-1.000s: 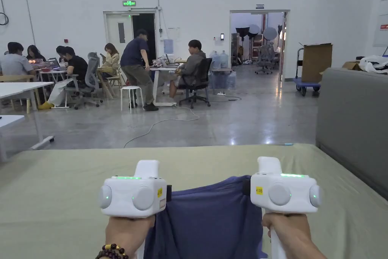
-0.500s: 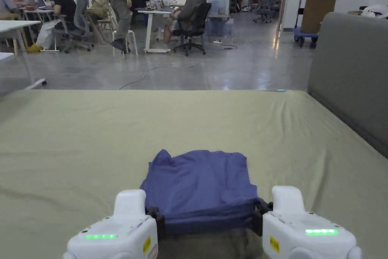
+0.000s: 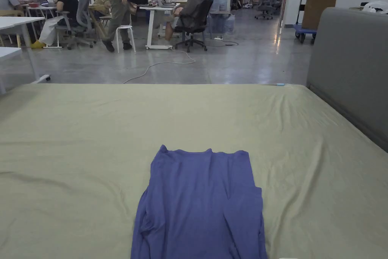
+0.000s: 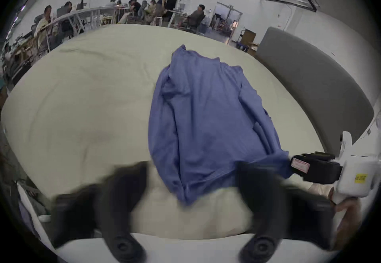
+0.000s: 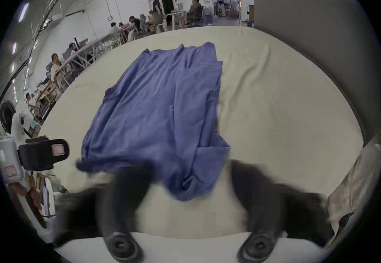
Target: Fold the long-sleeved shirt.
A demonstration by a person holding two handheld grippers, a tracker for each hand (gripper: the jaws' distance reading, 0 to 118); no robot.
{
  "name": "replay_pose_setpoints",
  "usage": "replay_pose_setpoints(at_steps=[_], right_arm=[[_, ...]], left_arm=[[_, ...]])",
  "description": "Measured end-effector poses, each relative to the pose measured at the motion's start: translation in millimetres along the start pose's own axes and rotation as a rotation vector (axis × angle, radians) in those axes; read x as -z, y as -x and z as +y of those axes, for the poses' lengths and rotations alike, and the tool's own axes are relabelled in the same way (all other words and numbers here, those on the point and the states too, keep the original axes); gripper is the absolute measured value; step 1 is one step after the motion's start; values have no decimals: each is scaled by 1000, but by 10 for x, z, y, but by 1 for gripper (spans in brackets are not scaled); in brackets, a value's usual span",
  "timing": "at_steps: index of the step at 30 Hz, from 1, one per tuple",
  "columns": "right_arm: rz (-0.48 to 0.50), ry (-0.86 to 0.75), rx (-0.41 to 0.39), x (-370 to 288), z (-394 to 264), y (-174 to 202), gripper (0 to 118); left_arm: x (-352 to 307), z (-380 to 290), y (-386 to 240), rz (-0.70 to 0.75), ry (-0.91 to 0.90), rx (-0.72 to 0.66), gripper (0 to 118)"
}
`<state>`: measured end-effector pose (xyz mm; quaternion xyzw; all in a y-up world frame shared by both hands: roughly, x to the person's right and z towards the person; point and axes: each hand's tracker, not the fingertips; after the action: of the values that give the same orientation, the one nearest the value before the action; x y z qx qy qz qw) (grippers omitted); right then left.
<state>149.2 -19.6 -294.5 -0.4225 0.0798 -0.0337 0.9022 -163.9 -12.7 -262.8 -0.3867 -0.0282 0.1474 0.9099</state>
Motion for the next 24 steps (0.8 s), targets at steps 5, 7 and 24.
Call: replay_pose_setpoints(at_steps=[5, 7, 24], right_arm=[[-59, -76, 29, -281, 133, -81, 118], [-45, -87, 39, -284, 93, -112, 77], [-136, 152, -4, 541, 102, 72, 76]], left_arm=[[-265, 190, 13, -3, -104, 40, 118], [-278, 231, 32, 7, -84, 44, 104], [-85, 357, -118, 2, -65, 104, 0]])
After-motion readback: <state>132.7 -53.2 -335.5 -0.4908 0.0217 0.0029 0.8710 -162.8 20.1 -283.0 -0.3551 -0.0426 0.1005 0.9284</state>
